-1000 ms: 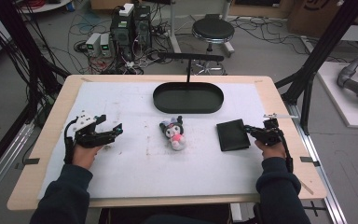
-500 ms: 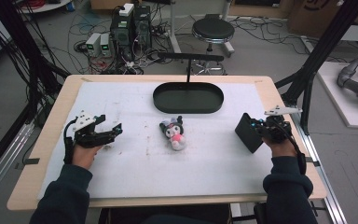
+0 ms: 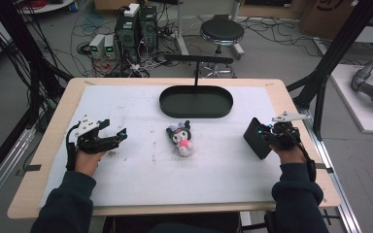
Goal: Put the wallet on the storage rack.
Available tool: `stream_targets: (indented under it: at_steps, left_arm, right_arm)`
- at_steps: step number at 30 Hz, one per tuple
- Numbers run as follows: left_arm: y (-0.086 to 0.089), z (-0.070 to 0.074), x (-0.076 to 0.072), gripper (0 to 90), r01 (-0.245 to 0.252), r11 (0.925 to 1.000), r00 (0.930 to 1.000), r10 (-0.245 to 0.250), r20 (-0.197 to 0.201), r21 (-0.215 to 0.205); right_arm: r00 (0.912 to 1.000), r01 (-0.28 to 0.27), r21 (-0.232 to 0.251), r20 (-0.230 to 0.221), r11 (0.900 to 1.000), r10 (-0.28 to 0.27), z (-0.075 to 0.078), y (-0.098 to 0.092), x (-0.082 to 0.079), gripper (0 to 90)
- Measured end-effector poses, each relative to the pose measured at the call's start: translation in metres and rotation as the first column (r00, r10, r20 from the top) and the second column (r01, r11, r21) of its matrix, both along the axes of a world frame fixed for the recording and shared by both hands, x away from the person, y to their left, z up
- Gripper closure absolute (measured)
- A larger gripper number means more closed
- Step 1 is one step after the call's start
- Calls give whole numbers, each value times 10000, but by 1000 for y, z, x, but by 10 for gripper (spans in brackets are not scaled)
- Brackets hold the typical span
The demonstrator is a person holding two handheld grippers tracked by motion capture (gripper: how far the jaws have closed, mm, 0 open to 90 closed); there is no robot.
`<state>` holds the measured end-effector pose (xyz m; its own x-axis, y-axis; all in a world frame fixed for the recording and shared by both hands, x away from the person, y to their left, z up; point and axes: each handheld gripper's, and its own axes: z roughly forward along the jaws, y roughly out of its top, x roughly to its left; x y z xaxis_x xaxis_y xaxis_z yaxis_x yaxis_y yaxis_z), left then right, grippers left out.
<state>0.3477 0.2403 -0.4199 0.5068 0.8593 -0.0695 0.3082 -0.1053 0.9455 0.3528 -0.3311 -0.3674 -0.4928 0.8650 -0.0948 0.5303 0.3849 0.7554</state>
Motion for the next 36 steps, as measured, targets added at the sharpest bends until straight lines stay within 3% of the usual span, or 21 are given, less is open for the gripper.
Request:
stream_targets:
  at_steps: [4, 5, 6, 12, 16, 20, 22, 25, 28, 30, 32, 34, 35, 36]
  left_arm:
    - [0, 0, 0, 203, 2, 10000, 10000, -2, -2, 0]
    - [0, 0, 0, 203, 2, 10000, 10000, -2, -3, -7]
    - [0, 0, 0, 203, 1, 10000, 10000, -1, -1, -8]
    - [0, 0, 0, 203, 5, 10000, 10000, -5, -6, 0]
    - [0, 0, 0, 204, 6, 10000, 10000, -6, -14, 0]
    - [0, 0, 0, 203, 5, 10000, 10000, -5, -10, -11]
    - [0, 0, 0, 204, 4, 10000, 10000, -4, -18, 8]
    - [0, 0, 0, 204, 7, 10000, 10000, -7, -14, 7]
    - [0, 0, 0, 203, 12, 10000, 10000, -12, -20, -5]
    - [0, 0, 0, 203, 16, 10000, 10000, -16, -12, -15]
    - [0, 0, 0, 204, 14, 10000, 10000, -14, -5, -20]
    - [0, 0, 0, 204, 16, 10000, 10000, -16, -5, -16]
    - [0, 0, 0, 203, 8, 10000, 10000, -8, 8, -26]
    - [1, 0, 0, 203, 4, 10000, 10000, -4, 8, -27]
  right_arm:
    - [9999, 5, -418, -133, 9991, -10, -2, 4, 1, 768]
    - [9996, 81, -618, -258, 9981, -97, -2, 6, 1, 843]
    - [9996, 81, -618, -258, 9981, -97, -2, 6, 1, 843]
    - [9970, 274, 218, -732, 9994, -258, 1, 12, 2, 861]
    - [9951, 139, 1069, -989, 9942, -33, 2, 22, 3, 860]
    - [9932, 75, 1315, -1161, 9913, 79, 1, 26, 4, 860]
    - [9906, 141, 1682, -1364, 9857, 91, 0, 28, 5, 859]
    - [9895, 110, 1747, -1438, 9846, 144, -1, 29, 5, 858]
    - [9914, -242, 1338, -1243, 9907, 410, -1, 31, 3, 844]
    - [9921, -731, 1241, -922, 9896, 849, -1, 32, 1, 756]
    - [9936, -930, 1216, -532, 9882, 1000, 1, 32, -1, 695]
    - [9940, -957, 1220, -417, 9879, 1014, 2, 32, -1, 661]
    - [9940, -1095, 991, 49, 9890, 1095, 4, 32, -3, 535]
    - [9940, -1095, 991, 49, 9890, 1095, 4, 32, -3, 535]
